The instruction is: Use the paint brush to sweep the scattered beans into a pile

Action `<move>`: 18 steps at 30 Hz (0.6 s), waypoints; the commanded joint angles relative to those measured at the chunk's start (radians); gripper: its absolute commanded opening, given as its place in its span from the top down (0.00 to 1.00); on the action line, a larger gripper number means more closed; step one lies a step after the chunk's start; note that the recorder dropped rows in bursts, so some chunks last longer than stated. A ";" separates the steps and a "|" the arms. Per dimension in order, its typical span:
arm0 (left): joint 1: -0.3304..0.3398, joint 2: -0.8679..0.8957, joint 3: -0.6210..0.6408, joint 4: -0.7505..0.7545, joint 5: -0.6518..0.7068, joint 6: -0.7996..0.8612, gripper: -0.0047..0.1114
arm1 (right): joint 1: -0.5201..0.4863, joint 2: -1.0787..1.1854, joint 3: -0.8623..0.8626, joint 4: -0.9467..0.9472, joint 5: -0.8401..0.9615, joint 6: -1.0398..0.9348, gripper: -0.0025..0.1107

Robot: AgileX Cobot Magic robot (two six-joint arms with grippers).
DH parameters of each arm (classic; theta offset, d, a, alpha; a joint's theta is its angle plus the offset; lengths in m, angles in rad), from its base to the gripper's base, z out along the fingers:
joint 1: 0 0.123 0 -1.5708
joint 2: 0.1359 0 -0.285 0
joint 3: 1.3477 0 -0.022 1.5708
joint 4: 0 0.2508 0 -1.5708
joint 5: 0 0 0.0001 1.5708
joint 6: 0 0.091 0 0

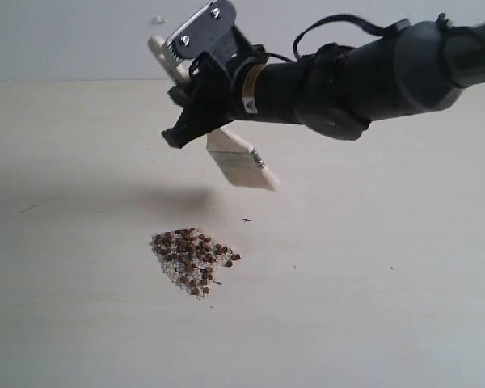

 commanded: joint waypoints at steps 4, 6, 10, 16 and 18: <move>-0.005 -0.003 0.003 -0.004 0.003 -0.001 0.96 | -0.003 -0.112 0.004 0.486 0.236 -0.225 0.98; -0.005 -0.003 0.003 -0.004 0.003 -0.001 0.96 | -0.003 -0.126 0.004 0.495 0.244 -0.228 0.98; -0.005 -0.003 0.003 -0.004 0.003 -0.001 0.96 | -0.003 -0.163 0.004 0.495 0.279 -0.231 0.98; -0.005 -0.003 0.003 -0.004 0.003 -0.001 0.96 | -0.005 -0.214 0.004 0.479 0.426 -0.377 0.98; -0.005 -0.003 0.003 -0.004 0.003 -0.001 0.96 | -0.016 -0.233 0.004 0.435 0.483 -0.377 0.98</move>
